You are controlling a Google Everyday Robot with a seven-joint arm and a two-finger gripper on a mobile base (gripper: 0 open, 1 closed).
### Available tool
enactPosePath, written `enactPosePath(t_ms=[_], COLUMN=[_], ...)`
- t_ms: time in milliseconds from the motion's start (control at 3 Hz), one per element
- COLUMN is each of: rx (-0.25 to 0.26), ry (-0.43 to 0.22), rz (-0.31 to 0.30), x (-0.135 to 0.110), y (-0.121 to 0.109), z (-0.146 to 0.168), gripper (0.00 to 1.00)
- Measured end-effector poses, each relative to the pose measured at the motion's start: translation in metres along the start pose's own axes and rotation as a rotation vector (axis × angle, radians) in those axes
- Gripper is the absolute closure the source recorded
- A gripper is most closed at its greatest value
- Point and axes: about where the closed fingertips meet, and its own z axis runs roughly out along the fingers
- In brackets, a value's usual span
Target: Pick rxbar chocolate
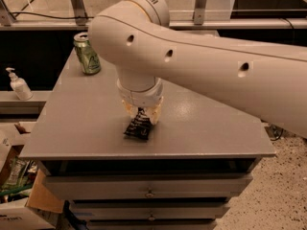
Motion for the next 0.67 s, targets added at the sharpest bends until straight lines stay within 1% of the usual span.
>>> enactPosePath(t_ms=[333,667], rx=[0.028,0.064], ry=[0.001,0.004], rz=[-0.007,-0.007], x=[-0.001,0.002], y=[-0.005,-0.011], z=[-0.009,-0.024], gripper=[0.91,1.00])
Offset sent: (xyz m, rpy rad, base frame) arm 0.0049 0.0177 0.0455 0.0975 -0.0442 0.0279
